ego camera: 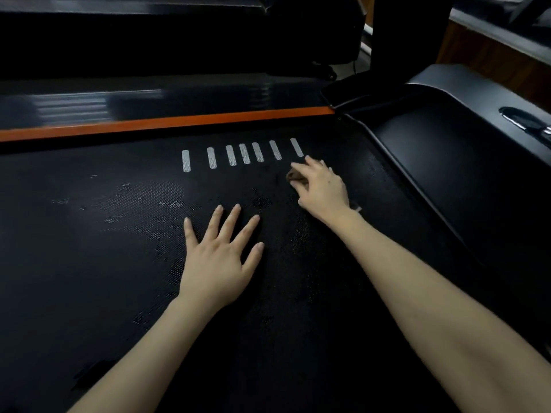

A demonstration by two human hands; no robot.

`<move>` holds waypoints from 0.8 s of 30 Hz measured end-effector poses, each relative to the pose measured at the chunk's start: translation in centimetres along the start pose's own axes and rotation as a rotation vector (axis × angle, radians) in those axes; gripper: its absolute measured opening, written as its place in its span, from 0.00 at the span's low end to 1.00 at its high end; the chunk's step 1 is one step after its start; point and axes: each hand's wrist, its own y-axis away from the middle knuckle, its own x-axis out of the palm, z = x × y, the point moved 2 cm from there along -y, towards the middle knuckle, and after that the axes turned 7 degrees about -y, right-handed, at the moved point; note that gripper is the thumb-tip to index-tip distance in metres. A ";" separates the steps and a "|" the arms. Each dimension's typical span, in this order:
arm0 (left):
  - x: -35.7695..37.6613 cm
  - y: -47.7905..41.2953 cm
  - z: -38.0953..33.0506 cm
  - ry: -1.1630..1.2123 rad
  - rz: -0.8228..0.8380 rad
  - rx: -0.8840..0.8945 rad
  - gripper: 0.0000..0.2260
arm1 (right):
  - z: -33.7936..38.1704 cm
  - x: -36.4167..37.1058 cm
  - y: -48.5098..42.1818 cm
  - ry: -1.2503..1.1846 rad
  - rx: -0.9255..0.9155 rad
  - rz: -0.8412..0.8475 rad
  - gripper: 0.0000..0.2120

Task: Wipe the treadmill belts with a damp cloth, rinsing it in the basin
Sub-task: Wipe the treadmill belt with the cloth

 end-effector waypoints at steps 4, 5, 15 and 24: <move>0.2 0.0 -0.1 -0.007 -0.022 0.012 0.30 | 2.0 0.4 5.7 -0.060 -0.237 0.066 0.22; 0.2 0.0 0.0 -0.005 -0.022 0.017 0.30 | 2.4 0.3 7.6 -0.086 -0.314 0.096 0.22; -1.0 -3.2 2.2 -0.004 0.027 -0.014 0.36 | -2.7 -0.6 -5.0 0.049 0.095 -0.030 0.22; 0.2 -7.6 4.4 -0.080 0.039 -0.121 0.40 | 4.2 2.0 0.7 -0.059 -0.260 0.120 0.20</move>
